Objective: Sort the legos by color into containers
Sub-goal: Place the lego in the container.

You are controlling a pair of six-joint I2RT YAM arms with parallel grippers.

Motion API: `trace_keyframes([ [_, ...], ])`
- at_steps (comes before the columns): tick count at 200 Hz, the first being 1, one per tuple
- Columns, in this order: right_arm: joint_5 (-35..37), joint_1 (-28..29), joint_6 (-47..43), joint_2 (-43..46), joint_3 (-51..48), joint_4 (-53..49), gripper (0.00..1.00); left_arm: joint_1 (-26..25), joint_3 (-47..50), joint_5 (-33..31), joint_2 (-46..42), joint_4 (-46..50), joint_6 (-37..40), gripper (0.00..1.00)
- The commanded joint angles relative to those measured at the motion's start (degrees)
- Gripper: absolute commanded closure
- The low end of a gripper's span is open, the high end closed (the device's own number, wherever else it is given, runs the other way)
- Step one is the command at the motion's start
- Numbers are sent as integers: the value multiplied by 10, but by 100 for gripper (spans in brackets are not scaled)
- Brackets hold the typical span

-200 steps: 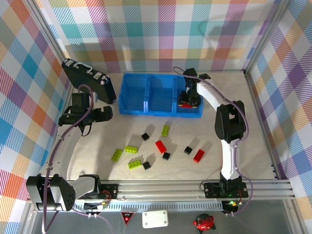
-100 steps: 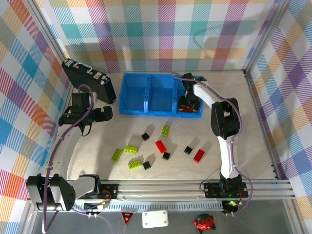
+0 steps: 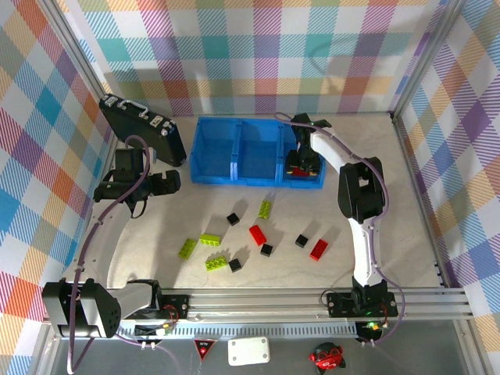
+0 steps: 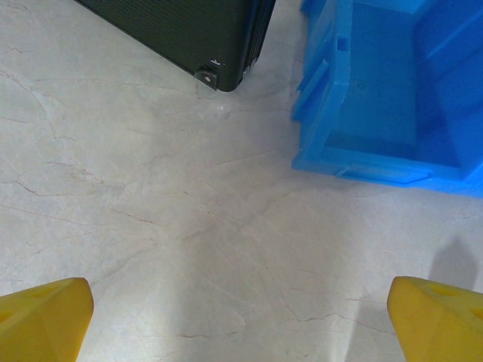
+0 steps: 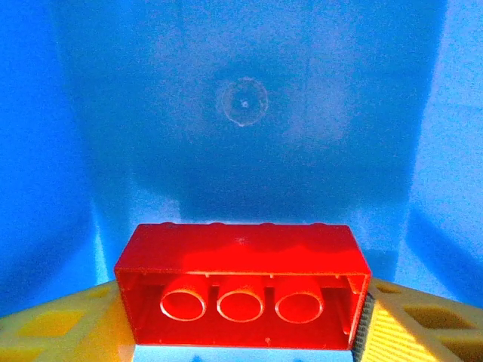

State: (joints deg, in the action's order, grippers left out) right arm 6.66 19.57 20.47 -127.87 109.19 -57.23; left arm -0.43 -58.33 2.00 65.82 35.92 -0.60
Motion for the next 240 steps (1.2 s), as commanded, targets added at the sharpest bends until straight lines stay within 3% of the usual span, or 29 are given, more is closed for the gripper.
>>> trace_keyframes([
  [1,7,0,0,20,16,-23,30,7,-5,3,-10,6,0,0],
  [127,7,4,12,55,11,-32,29,7,-3,11,-16,6,-1,0],
  [198,14,26,23,137,-2,-57,30,6,-1,24,-7,6,-10,0],
  [240,12,35,31,209,-59,-49,31,4,0,16,-10,-4,-17,2],
])
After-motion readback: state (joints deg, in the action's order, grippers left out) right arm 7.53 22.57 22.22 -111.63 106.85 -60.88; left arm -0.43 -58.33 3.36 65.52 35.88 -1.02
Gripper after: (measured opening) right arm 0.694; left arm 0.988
